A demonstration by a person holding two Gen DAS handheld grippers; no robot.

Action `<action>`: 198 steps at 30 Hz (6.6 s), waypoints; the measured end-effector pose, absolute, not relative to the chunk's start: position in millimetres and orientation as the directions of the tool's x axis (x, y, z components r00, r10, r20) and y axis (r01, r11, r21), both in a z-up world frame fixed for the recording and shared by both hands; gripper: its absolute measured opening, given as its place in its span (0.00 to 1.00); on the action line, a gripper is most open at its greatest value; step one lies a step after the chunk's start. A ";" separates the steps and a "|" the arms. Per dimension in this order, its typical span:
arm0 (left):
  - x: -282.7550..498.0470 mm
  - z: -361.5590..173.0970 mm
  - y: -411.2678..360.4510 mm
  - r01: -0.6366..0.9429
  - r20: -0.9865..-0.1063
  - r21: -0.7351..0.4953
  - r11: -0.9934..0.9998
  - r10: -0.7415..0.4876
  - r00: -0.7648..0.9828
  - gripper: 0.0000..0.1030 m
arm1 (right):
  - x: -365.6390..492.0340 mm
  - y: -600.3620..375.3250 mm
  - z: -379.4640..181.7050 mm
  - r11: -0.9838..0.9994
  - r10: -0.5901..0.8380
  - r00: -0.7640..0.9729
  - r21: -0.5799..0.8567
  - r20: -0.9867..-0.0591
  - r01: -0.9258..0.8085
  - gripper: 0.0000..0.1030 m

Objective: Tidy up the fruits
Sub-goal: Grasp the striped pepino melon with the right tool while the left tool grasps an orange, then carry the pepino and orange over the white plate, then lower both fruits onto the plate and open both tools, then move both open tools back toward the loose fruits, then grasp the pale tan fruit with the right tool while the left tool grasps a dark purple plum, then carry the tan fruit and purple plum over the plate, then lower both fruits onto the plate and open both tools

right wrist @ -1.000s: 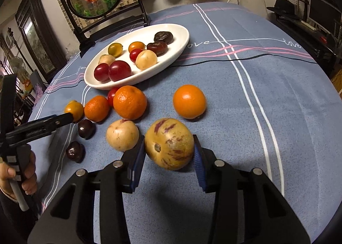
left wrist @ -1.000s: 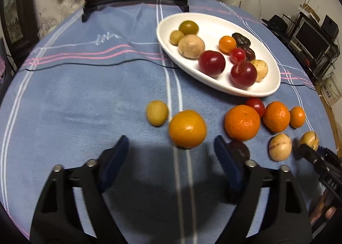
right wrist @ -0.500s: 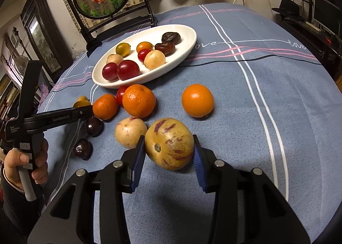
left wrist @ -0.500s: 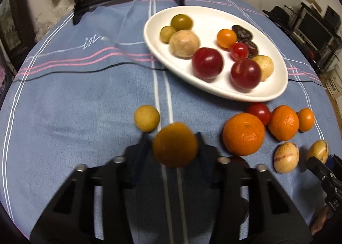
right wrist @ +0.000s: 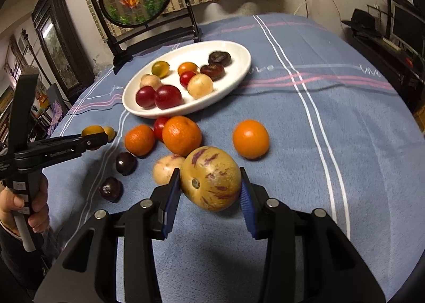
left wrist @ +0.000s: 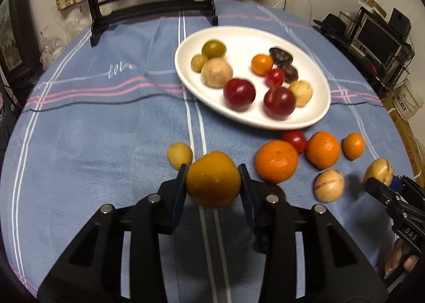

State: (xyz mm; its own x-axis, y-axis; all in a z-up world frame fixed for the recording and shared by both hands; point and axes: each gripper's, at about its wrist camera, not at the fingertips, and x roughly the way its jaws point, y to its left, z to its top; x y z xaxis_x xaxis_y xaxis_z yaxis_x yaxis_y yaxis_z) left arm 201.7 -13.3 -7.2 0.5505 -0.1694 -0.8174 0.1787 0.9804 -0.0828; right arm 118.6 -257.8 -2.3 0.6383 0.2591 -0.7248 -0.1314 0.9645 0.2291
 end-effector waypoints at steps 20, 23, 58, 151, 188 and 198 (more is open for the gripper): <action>301.2 45.9 -44.3 0.172 -0.736 -0.027 0.985 -0.135 0.663 0.37 | 240.7 -217.0 47.6 0.962 0.271 0.708 0.155 -0.652 -0.226 0.41; 325.7 35.3 -49.2 0.149 -0.747 -0.013 0.989 -0.109 0.656 0.37 | 264.4 -213.4 34.8 0.970 0.241 0.697 0.145 -0.675 -0.195 0.41; 252.8 27.0 -9.0 0.069 -0.744 -0.013 0.998 -0.056 0.666 0.89 | 186.9 -256.3 26.1 0.969 0.219 0.699 0.237 -0.680 -0.074 0.66; 133.4 -46.6 -56.2 0.352 -0.815 -0.040 0.935 -0.235 0.530 0.28 | 109.3 -240.6 -33.7 0.967 0.254 0.589 0.214 -0.767 -0.137 0.41; 316.2 12.6 -42.3 0.230 -0.766 -0.167 0.959 -0.273 0.581 0.28 | 280.8 -204.3 38.8 0.960 0.279 0.679 0.186 -0.679 -0.208 0.41; 343.3 -3.8 -47.8 0.212 -0.788 -0.159 0.964 -0.253 0.561 0.28 | 325.4 -204.2 17.5 0.968 0.250 0.653 0.183 -0.715 -0.171 0.43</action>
